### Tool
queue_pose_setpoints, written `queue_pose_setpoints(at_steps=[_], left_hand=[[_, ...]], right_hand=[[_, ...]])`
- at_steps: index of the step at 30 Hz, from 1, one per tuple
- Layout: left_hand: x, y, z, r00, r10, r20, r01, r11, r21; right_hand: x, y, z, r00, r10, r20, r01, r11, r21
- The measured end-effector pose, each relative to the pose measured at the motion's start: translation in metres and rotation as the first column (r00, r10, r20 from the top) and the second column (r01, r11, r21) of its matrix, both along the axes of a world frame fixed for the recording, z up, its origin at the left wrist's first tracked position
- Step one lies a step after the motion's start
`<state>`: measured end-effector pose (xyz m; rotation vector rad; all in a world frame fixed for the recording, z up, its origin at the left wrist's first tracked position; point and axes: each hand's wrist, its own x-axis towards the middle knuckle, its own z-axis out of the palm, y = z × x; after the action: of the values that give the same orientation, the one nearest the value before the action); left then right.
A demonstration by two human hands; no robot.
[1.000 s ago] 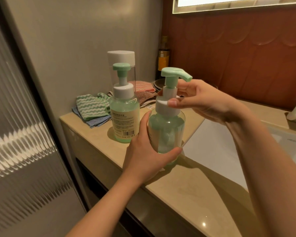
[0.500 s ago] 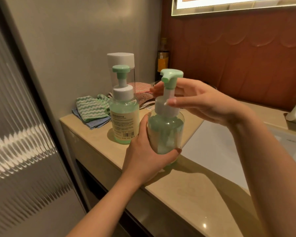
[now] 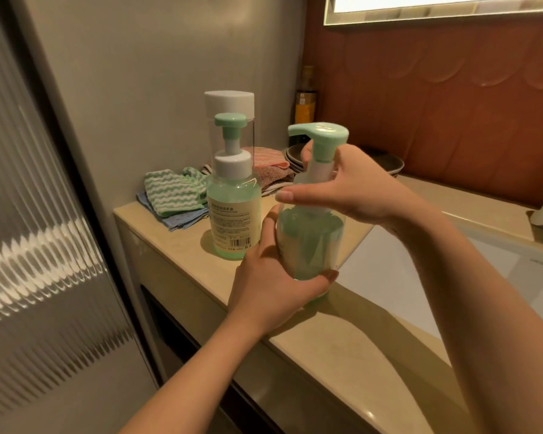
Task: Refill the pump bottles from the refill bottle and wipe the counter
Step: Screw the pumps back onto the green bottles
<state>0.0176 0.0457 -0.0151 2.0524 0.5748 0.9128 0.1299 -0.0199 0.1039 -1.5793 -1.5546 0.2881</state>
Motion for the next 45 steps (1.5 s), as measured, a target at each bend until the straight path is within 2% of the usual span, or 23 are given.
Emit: queue_pose_setpoints(at_steps=[5,9,12,19,22,24,28,32,34,42,45], left_hand=[[-0.001,-0.001,0.000,1.000,-0.012,0.019,0.013,0.999,-0.048],[-0.001,-0.001,0.000,1.000,-0.007,-0.009,0.007,1.000,0.004],[-0.001,-0.002,0.000,1.000,-0.004,-0.009,0.004,1.000,0.014],[-0.002,-0.002,0.000,1.000,-0.002,-0.002,0.002,0.999,0.036],[-0.001,-0.001,0.000,1.000,-0.008,0.009,0.008,1.000,0.012],[0.000,0.000,-0.001,1.000,-0.011,0.011,0.011,1.000,-0.009],[0.000,0.000,-0.004,0.999,-0.002,0.033,0.004,0.999,-0.048],[-0.001,0.000,-0.002,1.000,-0.002,0.026,0.002,1.000,0.003],[-0.001,0.000,-0.001,1.000,0.001,0.023,-0.001,1.000,0.017],[-0.001,0.000,-0.001,1.000,-0.002,0.026,0.002,1.000,-0.003],[-0.001,0.002,-0.003,0.999,-0.025,0.029,0.027,0.998,-0.051]], right_hand=[[0.007,-0.005,-0.001,0.970,0.175,-0.167,-0.206,0.959,-0.196],[0.024,-0.019,0.003,0.942,0.202,-0.266,-0.274,0.924,-0.268],[0.026,-0.022,0.003,0.957,0.197,-0.215,-0.248,0.938,-0.243],[0.015,-0.007,0.005,0.999,-0.003,-0.037,0.000,0.996,-0.086],[0.010,0.002,0.001,0.991,-0.116,0.072,0.122,0.989,-0.081],[0.006,0.004,-0.001,0.985,-0.133,0.107,0.144,0.984,-0.103],[0.002,0.001,-0.002,0.993,0.101,-0.058,-0.111,0.974,-0.198],[0.016,-0.010,0.000,0.920,0.237,-0.312,-0.299,0.939,-0.168],[0.021,-0.016,-0.001,0.916,0.272,-0.295,-0.330,0.929,-0.168],[0.013,-0.009,0.001,0.998,0.026,-0.061,-0.027,1.000,-0.016],[0.009,-0.003,-0.004,0.998,0.000,-0.069,0.002,1.000,0.023]])
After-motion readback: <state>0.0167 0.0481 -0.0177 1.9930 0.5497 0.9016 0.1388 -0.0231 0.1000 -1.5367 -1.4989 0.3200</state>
